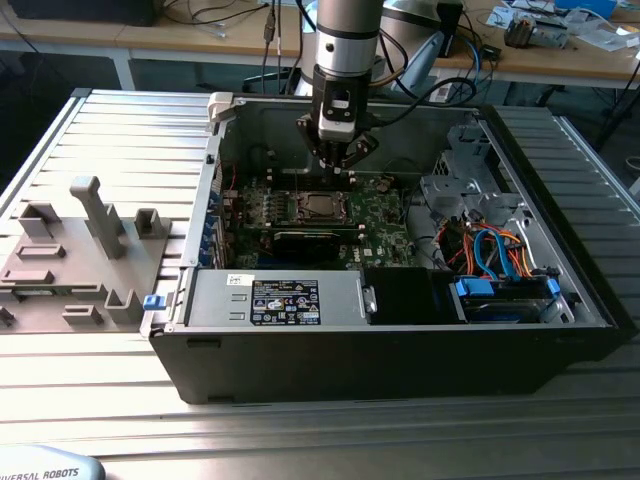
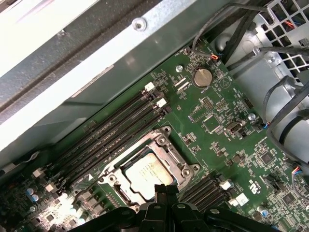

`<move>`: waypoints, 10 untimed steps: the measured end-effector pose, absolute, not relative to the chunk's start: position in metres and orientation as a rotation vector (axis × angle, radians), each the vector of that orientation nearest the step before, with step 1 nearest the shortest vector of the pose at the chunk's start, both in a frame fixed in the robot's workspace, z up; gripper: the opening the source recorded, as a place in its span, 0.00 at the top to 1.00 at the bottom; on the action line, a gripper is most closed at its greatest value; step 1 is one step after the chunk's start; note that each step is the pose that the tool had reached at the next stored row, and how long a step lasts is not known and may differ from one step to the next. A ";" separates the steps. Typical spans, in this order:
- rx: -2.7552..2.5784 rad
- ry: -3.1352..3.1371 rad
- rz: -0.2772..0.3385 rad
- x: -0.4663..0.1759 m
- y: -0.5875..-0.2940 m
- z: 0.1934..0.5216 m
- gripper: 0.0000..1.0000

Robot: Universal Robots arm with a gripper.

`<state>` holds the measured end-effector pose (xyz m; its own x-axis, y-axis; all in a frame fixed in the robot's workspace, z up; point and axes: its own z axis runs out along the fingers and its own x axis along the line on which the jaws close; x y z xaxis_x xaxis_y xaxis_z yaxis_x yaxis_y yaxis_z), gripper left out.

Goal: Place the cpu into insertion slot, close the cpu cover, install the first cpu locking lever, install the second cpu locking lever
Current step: 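Install the first cpu locking lever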

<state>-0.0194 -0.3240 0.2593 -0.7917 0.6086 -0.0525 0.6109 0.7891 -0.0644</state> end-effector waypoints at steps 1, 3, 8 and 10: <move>1.001 2.945 -0.121 -0.019 -0.324 0.259 0.89; 0.997 2.946 -0.121 -0.019 -0.324 0.259 0.89; 0.991 2.948 -0.121 -0.019 -0.324 0.259 0.89; 0.988 2.949 -0.121 -0.019 -0.324 0.259 0.89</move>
<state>-0.0194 -0.3240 0.2593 -0.7982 0.6001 -0.0525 0.6024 0.7956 -0.0643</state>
